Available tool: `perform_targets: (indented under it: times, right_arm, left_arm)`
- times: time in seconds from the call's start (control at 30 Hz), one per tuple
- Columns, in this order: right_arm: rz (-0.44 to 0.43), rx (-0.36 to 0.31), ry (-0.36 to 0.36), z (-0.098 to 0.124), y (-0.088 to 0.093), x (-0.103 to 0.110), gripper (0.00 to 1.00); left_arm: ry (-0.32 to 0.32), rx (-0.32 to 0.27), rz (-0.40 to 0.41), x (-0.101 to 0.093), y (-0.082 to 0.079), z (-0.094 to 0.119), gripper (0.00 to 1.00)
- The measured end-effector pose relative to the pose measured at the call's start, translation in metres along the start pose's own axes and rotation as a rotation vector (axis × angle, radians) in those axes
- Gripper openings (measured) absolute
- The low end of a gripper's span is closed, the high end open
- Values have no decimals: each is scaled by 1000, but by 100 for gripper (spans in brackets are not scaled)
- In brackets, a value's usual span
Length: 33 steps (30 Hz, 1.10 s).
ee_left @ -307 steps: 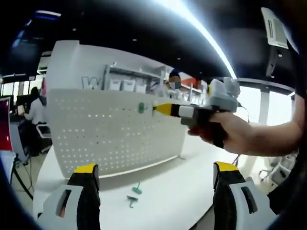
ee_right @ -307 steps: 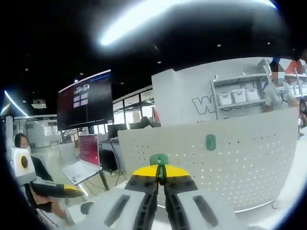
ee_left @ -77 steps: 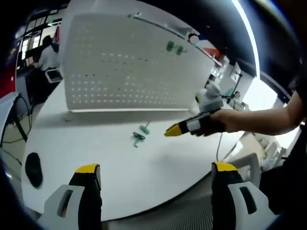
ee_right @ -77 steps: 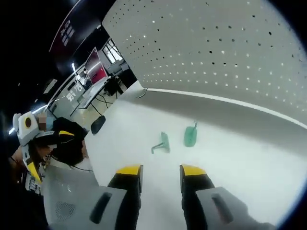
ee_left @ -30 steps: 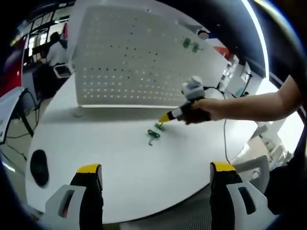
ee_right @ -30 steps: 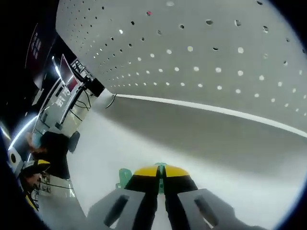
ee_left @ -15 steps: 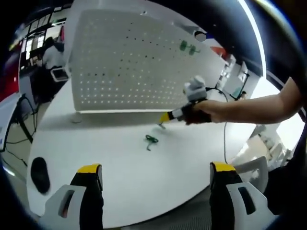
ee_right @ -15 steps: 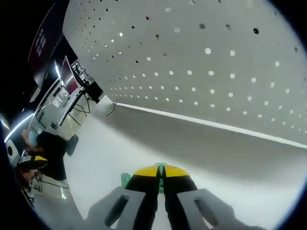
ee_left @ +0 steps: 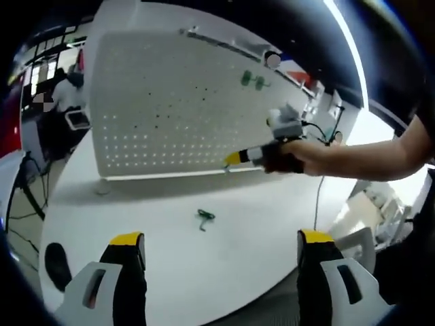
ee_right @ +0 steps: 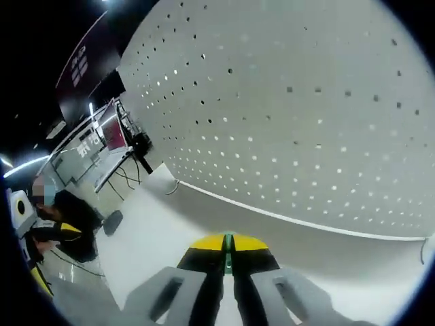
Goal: Insert the hook assembly into the mounting plate slot until the hook locks in place.
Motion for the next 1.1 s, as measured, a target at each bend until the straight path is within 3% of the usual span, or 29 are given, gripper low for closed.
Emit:
perform_targets:
  times: [0.27, 0.57, 0.77, 1.1]
  right_arm:
    - [46, -68, -10, 27, -7, 21, 0]
    - [20, -184, -106, 68, 3, 67, 0]
    - [-57, -204, -183, 85, 22, 95, 0]
    - [-130, -298, -265, 115, 31, 132, 0]
  left_arm:
    - [27, -15, -16, -5, -12, -4, 92]
    - [43, -22, -9, -9, -26, -12, 89]
    - [64, -47, 5, -15, -36, -16, 88]
    - [62, -59, 7, -20, -47, -18, 82]
Point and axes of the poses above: the point that each gripper's makers call its tool centre point, and the gripper's own axes: z roughly backward along the fingers, x roughly to its left, y roughly out of its underside, the point moved 8 cm from there along z, roughly backward along the fingers, and after that the axes turned 9 degrees about -z, right-handed, at the moved point
